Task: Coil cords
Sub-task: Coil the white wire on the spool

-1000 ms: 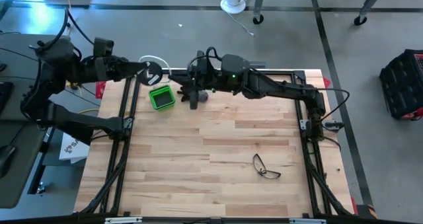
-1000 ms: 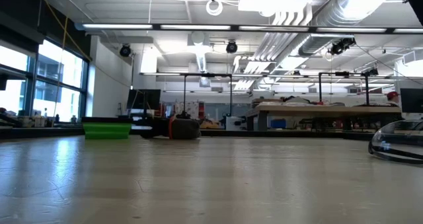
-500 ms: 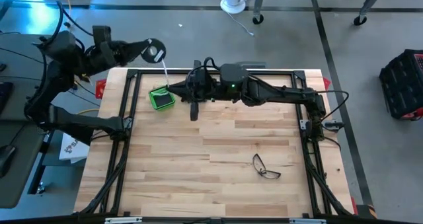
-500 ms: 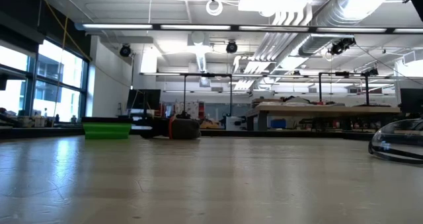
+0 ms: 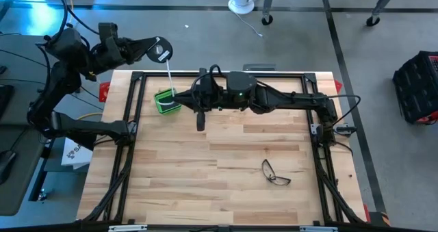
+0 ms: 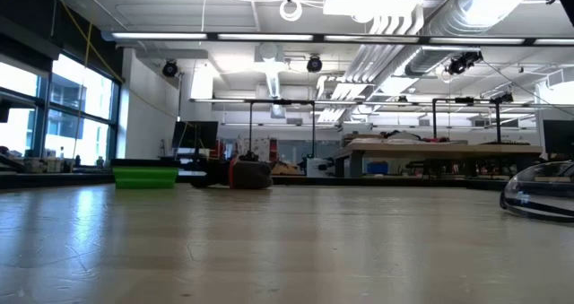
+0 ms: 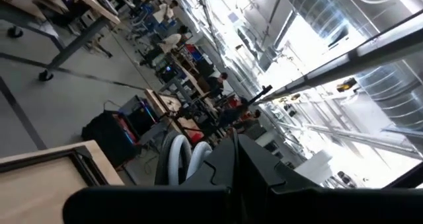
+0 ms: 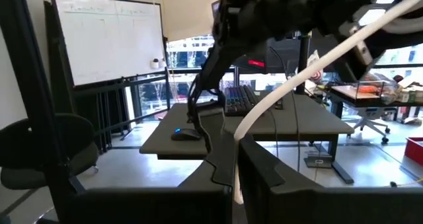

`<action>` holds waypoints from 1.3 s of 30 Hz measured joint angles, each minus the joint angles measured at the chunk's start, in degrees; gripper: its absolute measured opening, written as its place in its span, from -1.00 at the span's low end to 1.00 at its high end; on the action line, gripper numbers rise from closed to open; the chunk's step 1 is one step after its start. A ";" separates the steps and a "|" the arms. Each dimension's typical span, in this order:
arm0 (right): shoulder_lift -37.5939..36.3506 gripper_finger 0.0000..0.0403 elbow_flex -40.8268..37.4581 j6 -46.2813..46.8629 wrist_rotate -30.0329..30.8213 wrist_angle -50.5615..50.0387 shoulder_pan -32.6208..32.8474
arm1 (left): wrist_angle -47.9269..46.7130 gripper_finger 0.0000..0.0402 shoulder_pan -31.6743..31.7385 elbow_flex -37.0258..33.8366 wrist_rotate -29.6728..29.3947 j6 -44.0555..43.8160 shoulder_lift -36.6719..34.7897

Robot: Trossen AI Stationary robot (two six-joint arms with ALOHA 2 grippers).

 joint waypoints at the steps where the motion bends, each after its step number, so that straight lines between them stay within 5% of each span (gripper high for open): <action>1: 0.23 -1.00 0.00 0.00 -0.01 0.71 0.06 | 0.12 -1.00 0.17 0.00 0.16 -0.67 0.08; 15: 2.72 -1.00 -0.15 -0.89 -0.62 7.31 0.04 | 3.93 -1.00 -1.02 0.00 9.16 -12.72 3.96; 39: 2.72 -1.00 -0.15 -3.15 -0.09 11.00 -3.20 | 6.69 -1.00 -10.37 0.02 9.90 -19.92 5.95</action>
